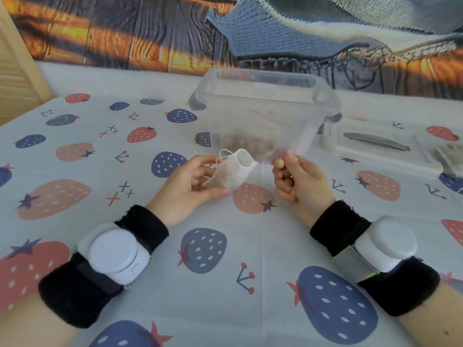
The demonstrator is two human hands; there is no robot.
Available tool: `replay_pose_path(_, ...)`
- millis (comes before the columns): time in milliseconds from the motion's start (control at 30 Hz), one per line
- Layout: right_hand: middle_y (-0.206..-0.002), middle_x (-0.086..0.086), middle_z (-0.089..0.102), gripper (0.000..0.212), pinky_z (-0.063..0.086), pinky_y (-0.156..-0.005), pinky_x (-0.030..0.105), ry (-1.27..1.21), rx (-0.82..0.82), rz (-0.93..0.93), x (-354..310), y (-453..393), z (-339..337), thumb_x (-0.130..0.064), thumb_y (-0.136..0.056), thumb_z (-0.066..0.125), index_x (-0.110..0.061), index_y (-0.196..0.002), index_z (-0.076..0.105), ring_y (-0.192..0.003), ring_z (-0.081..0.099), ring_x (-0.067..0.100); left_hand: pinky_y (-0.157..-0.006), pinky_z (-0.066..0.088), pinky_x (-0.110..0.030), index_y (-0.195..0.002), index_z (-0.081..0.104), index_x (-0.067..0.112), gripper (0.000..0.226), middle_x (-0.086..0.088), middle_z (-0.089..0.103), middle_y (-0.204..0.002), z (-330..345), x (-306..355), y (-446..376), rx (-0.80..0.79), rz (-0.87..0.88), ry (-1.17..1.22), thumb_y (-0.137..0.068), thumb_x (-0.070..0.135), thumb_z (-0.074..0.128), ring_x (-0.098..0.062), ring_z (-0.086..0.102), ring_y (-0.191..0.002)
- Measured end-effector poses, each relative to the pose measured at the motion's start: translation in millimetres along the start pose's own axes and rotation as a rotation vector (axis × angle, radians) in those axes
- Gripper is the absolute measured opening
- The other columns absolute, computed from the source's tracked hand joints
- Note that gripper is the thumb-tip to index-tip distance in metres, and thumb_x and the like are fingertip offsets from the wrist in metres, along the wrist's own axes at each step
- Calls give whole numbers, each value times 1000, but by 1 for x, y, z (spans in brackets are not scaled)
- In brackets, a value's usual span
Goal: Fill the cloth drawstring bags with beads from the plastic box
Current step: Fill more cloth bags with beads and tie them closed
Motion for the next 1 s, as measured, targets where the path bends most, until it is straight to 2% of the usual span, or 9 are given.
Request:
replay_pose_path(100, -57, 0, 40, 25, 27, -38, 16, 143, 72, -290, -2, 10, 6, -18, -98, 45, -7, -76, 51, -40, 31, 7, -86, 49, -22, -118, 52, 23, 52, -7, 66, -107, 1, 0, 1, -28, 0, -17, -75, 4, 73, -13, 67, -92)
replay_pose_path(233, -48, -17, 44, 9, 32, -42, 20, 312, -1, -591, -4, 24, 19, -23, -86, 60, -18, -80, 58, -43, 33, 6, -81, 48, -19, -120, 53, 22, 54, -1, 66, -99, 4, 1, 3, -58, 18, -52, -74, 5, 75, -7, 65, -85)
replay_pose_path(300, -47, -21, 48, 7, 32, -46, 11, 353, -34, -639, -5, 28, 23, -16, -86, 62, -18, -81, 58, -42, 39, 1, -79, 47, -18, -120, 53, 22, 54, 1, 65, -96, 5, 1, 3, -70, 30, -62, -73, 5, 76, -6, 64, -84)
replay_pose_path(400, -51, -24, 52, 12, 33, -49, 4, 405, -32, -654, -6, 28, 23, -5, -85, 62, -16, -86, 59, -46, 45, -4, -80, 47, -17, -121, 53, 20, 54, 3, 65, -95, 6, 2, 3, -70, 34, -59, -74, 4, 75, -5, 64, -85)
replay_pose_path(500, -51, -23, 49, 6, 31, -48, 5, 459, -30, -643, -4, 28, 23, -12, -85, 63, -18, -86, 61, -45, 40, -1, -80, 47, -16, -120, 53, 20, 52, 2, 66, -97, 6, 2, 4, -69, 34, -48, -75, 4, 74, -5, 65, -86)
replay_pose_path(567, -47, -20, 45, 4, 30, -45, 12, 423, -17, -621, -3, 26, 21, -19, -86, 59, -23, -87, 61, -43, 32, 3, -82, 47, -16, -119, 53, 21, 51, -2, 67, -102, 6, 3, 3, -63, 35, -42, -76, 3, 73, -7, 66, -89)
replay_pose_path(667, -47, -15, 39, 13, 29, -43, 16, 364, 35, -568, -2, 23, 19, -25, -90, 48, -21, -85, 59, -43, 30, 4, -84, 48, -15, -119, 54, 20, 49, -6, 66, -107, 6, 3, 3, -53, 38, -39, -78, 0, 71, -8, 65, -93)
replay_pose_path(867, -53, 5, 31, 44, 21, -38, 14, 208, 68, -278, 0, 19, 18, -30, -101, 29, -8, -65, 41, -41, 24, 13, -90, 48, -21, -116, 56, 22, 50, -6, 65, -111, 5, 4, 4, -70, 62, -27, -76, -4, 71, -11, 64, -100)
replay_pose_path(1000, -55, 6, 27, 45, 18, -40, 13, 178, 73, -238, 0, 20, 20, -31, -102, 24, -12, -62, 30, -45, 19, 12, -89, 48, -20, -115, 56, 22, 51, -6, 65, -113, 6, 6, 5, -75, 82, -8, -75, -7, 71, -12, 62, -103)
Point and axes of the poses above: each hand's wrist, its own y-axis away from the middle knuckle, its own z-axis out of the palm, x = y × z, the point moved 2 cm from there along -y, towards the middle knuckle
